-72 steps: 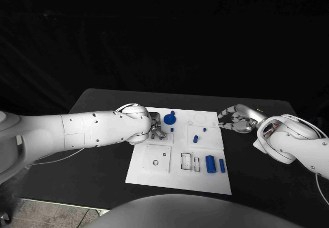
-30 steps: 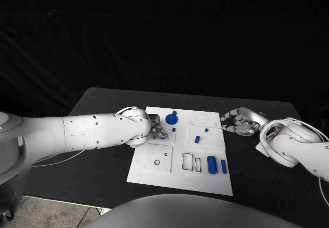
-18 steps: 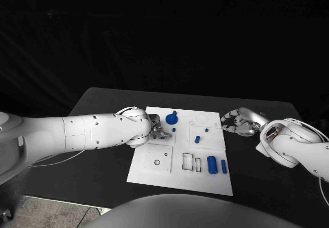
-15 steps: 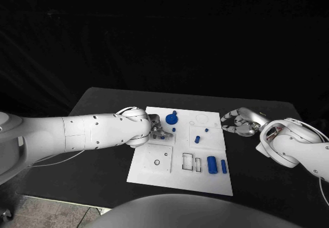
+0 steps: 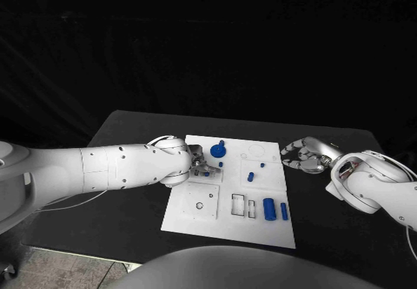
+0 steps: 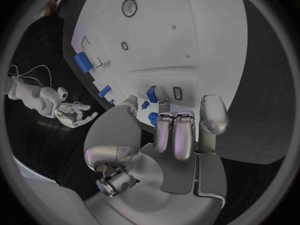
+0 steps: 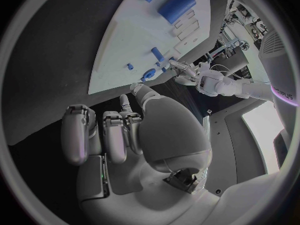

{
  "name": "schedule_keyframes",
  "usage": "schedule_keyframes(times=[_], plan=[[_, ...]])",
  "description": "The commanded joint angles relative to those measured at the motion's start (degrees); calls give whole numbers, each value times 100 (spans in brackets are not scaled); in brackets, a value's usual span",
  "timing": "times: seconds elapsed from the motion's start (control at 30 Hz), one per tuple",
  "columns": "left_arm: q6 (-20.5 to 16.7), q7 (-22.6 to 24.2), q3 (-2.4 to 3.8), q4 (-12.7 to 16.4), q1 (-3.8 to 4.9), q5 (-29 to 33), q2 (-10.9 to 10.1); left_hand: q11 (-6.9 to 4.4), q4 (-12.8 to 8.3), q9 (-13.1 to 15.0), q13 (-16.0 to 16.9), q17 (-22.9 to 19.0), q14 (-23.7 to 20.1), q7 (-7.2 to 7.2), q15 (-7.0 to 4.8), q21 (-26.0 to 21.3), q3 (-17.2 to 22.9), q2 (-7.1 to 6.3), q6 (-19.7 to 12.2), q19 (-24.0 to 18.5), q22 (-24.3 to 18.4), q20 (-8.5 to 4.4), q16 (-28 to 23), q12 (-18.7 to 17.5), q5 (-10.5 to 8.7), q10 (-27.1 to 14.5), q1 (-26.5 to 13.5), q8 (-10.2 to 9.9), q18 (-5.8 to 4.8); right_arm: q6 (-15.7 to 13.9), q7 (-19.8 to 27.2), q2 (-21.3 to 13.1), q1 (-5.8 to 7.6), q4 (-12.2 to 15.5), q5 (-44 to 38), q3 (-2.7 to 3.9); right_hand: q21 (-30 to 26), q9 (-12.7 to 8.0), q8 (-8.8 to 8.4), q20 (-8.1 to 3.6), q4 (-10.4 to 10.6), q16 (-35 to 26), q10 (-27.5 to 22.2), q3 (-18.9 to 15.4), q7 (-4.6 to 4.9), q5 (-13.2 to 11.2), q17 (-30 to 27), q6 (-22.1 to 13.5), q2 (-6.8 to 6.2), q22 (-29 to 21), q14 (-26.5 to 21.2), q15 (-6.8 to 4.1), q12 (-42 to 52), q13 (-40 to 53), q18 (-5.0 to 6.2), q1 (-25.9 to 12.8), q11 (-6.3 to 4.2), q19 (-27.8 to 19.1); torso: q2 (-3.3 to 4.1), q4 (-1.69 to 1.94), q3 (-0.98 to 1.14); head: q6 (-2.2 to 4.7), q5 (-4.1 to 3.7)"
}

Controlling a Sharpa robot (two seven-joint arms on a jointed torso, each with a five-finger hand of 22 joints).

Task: Assemble the parts on the task board

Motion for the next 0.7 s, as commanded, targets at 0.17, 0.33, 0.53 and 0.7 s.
schedule_keyframes(times=[0.17,0.33,0.53,0.7], plan=[[-75,-8,55,132,115,-96,-142,-21,-11,44,1509,1508,612,-3,-11,31,-68,111,44,50,22,-14,14,35,80,609,69,50,21,14,23,-2,-4,1,-15,0,-36,-12,-6,-11,4,19,602,35,4,39,1508,25,-8,1112,599,50,22,1509,84,66,32,-32,-1,-13,6,1,-2],[-28,-13,72,226,330,-103,-247,-27,-11,64,1509,1508,612,-9,-17,32,-90,140,45,57,29,-19,14,35,110,609,103,59,21,8,19,0,-4,13,-15,0,-36,-14,-6,-10,6,19,602,37,4,46,1508,25,-9,1113,599,50,22,1509,84,62,32,-32,3,-3,11,1,-22],[103,-29,78,273,536,-106,-320,-34,-14,85,1509,1508,612,-16,-22,27,-108,177,45,59,31,-26,14,35,152,609,147,67,21,11,14,9,-2,16,-15,0,-35,-16,-7,-10,10,19,602,39,4,52,1508,24,-10,1113,599,50,22,1509,84,56,33,-31,0,-4,9,1,-34],[202,-34,80,278,601,-106,-337,-42,-15,113,1509,1508,612,-24,-31,23,-138,228,43,67,39,-34,14,35,221,609,215,74,21,7,16,8,-1,21,-15,0,-38,-19,-9,-10,15,19,602,41,5,58,1508,23,-11,1112,599,50,22,1509,84,48,33,-32,3,-9,0,1,-59]])
